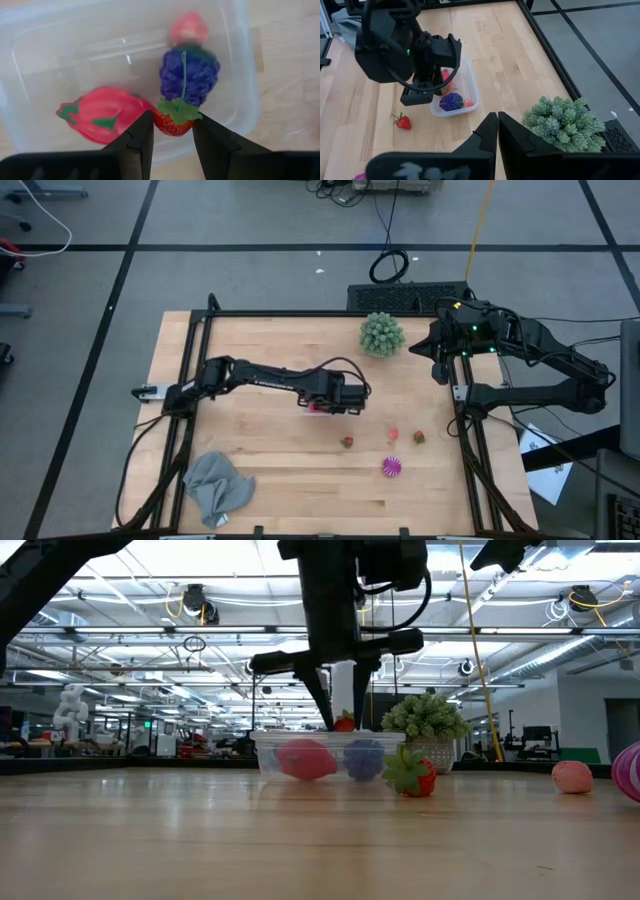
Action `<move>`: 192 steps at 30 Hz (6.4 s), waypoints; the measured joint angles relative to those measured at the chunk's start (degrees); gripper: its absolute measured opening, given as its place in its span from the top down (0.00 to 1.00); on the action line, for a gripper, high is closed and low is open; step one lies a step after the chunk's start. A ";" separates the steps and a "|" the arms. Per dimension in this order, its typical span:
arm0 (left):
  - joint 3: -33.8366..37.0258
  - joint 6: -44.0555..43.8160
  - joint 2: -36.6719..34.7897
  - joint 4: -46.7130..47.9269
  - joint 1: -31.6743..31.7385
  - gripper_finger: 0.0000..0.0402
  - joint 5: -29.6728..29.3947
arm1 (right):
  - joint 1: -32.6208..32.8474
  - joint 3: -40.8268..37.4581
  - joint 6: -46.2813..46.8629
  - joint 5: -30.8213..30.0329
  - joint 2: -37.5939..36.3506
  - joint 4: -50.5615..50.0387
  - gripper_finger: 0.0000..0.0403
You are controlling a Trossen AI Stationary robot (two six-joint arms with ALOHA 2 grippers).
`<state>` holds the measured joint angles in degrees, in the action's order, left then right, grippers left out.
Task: Pick and placing Produce into tupperware
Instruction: Put the left red strawberry into the transparent bin
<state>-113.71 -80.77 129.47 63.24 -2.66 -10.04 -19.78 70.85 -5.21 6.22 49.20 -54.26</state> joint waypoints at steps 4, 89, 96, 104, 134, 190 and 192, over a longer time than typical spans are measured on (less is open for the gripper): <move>0.00 -0.02 0.22 0.01 0.20 0.71 -0.04 | 0.01 0.00 0.02 0.01 -0.01 -0.01 0.99; 0.59 2.92 -5.00 -1.17 -7.49 0.94 -6.62 | -0.02 0.00 0.02 0.01 -0.01 0.00 0.99; 0.59 4.69 -6.85 -2.64 -11.20 0.97 -6.63 | -0.02 0.00 0.01 0.02 -0.01 0.00 0.99; 0.59 12.79 -8.81 -7.44 -14.89 0.98 -6.69 | 0.01 0.00 0.02 0.02 0.00 0.00 0.99; 0.61 29.46 -9.40 -24.33 -21.44 0.91 -9.03 | 0.00 0.00 -0.01 0.00 0.00 0.00 0.99; 0.66 24.45 1.22 -21.53 -18.52 0.67 -2.74 | 0.00 -0.04 10.57 0.02 -0.03 1.97 0.99; 0.66 24.11 1.20 -21.49 -18.06 0.62 -1.10 | 0.01 -0.04 10.57 0.04 -0.03 2.10 0.99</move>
<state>-113.06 -56.66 130.67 41.76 -20.71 -11.14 -19.77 70.81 5.36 6.26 49.17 -52.16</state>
